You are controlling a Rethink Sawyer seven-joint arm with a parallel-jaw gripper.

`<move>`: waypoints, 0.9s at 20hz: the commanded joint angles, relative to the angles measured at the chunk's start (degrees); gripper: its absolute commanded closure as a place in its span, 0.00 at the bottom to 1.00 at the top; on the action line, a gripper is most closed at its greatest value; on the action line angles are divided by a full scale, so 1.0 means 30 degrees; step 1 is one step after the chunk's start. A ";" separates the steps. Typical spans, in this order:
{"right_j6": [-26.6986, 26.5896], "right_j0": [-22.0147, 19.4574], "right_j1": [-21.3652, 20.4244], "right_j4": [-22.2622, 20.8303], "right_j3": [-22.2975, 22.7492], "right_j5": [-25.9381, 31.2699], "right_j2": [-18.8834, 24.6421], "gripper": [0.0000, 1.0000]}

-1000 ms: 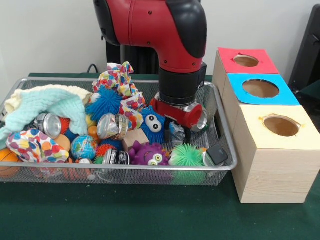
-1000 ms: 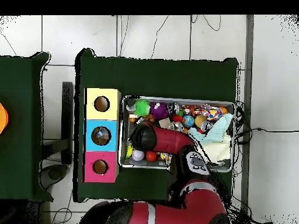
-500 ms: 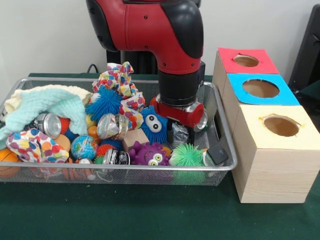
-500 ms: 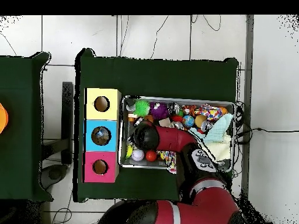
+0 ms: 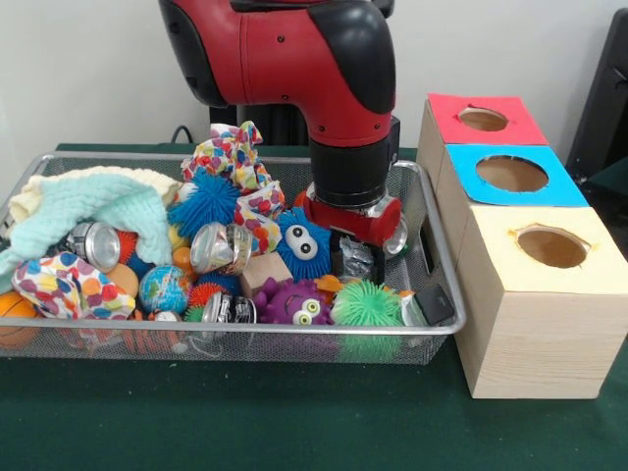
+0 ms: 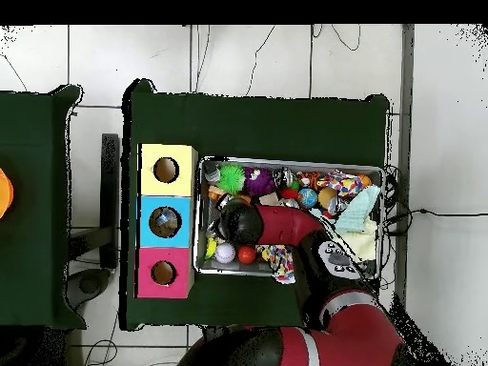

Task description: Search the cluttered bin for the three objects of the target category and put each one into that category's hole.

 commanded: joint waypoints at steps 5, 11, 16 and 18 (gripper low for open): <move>-0.2982 0.0007 -0.0385 -0.1644 0.1269 0.3294 0.2614 0.00; -0.2689 -0.0135 -0.0832 -0.2065 0.1706 0.3470 0.2618 0.00; -0.2408 0.0001 -0.0506 -0.2697 0.1392 0.3274 0.2118 0.00; -0.2400 0.0004 -0.0365 -0.2955 0.1247 0.3227 0.1947 0.00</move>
